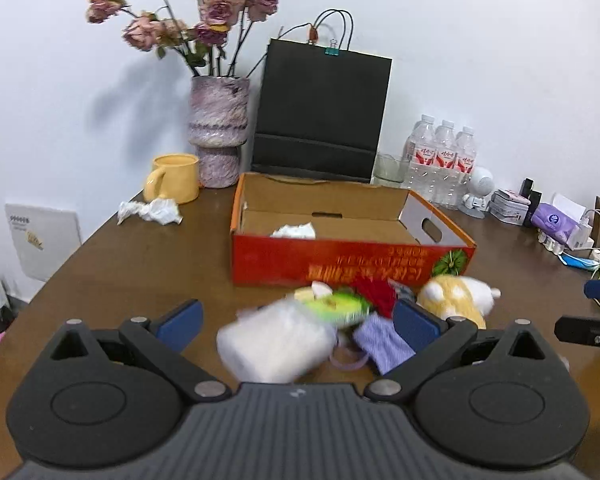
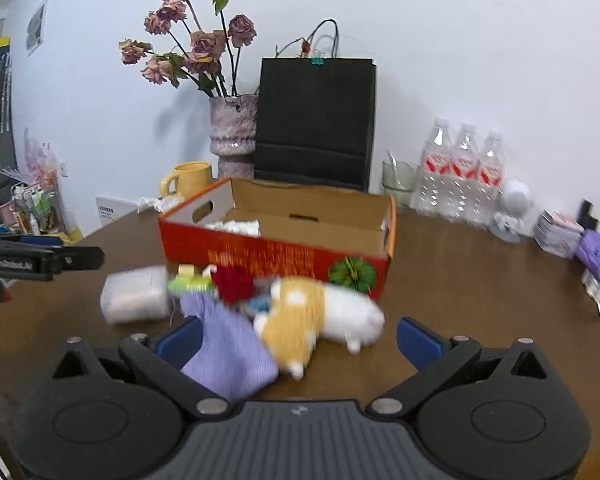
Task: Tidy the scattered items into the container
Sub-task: 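Open both grippers over the box and withdraw toward the table, then grasp the clear plastic box with the left gripper while the right grasps the iridescent bag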
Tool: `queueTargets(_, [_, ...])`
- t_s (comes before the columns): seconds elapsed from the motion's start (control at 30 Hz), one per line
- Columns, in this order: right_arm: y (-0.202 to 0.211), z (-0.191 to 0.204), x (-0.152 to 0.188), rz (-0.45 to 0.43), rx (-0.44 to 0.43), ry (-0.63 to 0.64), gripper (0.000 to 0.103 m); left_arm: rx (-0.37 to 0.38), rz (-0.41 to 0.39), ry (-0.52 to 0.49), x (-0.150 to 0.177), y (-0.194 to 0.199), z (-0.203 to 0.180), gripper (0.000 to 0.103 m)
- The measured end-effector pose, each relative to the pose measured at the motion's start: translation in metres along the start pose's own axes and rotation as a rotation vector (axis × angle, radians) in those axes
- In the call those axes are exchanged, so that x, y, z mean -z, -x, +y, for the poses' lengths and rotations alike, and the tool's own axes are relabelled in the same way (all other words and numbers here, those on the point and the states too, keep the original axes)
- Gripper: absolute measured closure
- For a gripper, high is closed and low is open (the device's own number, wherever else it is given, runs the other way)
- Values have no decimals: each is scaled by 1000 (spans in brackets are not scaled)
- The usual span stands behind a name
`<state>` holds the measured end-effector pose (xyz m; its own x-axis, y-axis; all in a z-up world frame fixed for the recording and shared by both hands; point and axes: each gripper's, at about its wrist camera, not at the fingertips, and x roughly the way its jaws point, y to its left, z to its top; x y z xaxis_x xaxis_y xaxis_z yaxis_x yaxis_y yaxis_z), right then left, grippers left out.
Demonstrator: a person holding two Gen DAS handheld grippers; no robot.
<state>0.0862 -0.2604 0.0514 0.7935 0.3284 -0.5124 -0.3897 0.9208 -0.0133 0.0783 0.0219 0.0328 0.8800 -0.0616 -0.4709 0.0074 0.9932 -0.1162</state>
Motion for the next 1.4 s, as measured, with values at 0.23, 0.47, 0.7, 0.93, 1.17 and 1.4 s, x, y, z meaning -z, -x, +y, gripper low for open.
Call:
queueTargets(0.23, [16,0,45,12,-36,-103,0,-14,51,52,37,11,6,0])
queueTargets(0.47, [4,10,55,70,-32,-88,0,-18,54,85,42,9,10,0])
queueTargets(0.7, [-3,9,60,95,-15,-96,0,-26,70,93,45,6,11,0])
queueTargets(0.93, [-17,7,64,128,-7,-96,0,-38,87,95,46,0,14,0])
queueTargets(1.17, [-34,5,65,155,1,-97,0,-47,112,79,46,-13,15,0])
queueTargets(1.4, [-46,-3,68,190,19,-112,23,-54,117,-46,36,-36,15,0])
